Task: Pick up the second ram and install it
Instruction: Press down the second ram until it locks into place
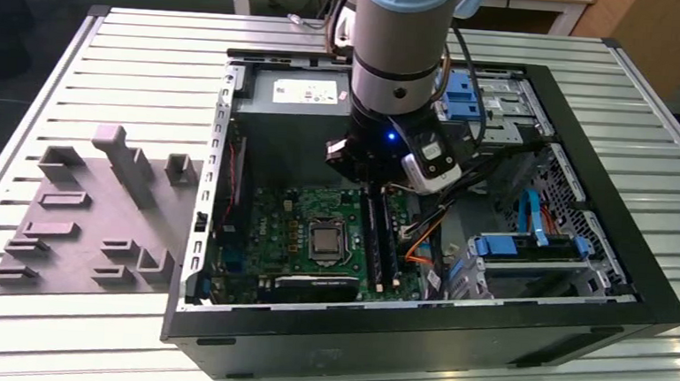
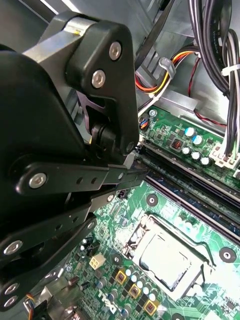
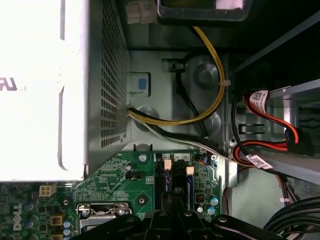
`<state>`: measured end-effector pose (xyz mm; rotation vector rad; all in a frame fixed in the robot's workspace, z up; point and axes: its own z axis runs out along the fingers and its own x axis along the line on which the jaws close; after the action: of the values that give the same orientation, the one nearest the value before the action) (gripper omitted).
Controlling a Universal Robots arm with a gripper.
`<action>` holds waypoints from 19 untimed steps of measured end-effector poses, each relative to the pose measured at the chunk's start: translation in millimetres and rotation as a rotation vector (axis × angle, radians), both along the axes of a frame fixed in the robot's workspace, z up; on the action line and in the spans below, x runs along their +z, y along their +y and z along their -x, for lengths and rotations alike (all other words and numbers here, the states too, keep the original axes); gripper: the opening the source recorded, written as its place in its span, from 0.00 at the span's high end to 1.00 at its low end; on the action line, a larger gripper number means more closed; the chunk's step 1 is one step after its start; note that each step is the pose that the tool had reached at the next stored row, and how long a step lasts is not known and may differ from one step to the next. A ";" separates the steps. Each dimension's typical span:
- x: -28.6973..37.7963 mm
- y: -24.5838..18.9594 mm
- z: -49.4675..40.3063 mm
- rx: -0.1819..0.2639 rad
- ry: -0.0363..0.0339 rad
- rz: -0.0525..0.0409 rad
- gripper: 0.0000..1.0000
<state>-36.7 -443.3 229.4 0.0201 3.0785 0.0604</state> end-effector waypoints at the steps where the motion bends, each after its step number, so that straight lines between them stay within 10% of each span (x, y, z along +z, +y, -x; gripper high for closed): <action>1: -0.3 0.2 0.0 0.000 -0.0002 0.0000 0.89; 19: -4.2 0.7 0.0 0.000 -0.0005 0.0002 0.89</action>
<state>-36.7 -442.6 225.2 0.0201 3.0780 0.0601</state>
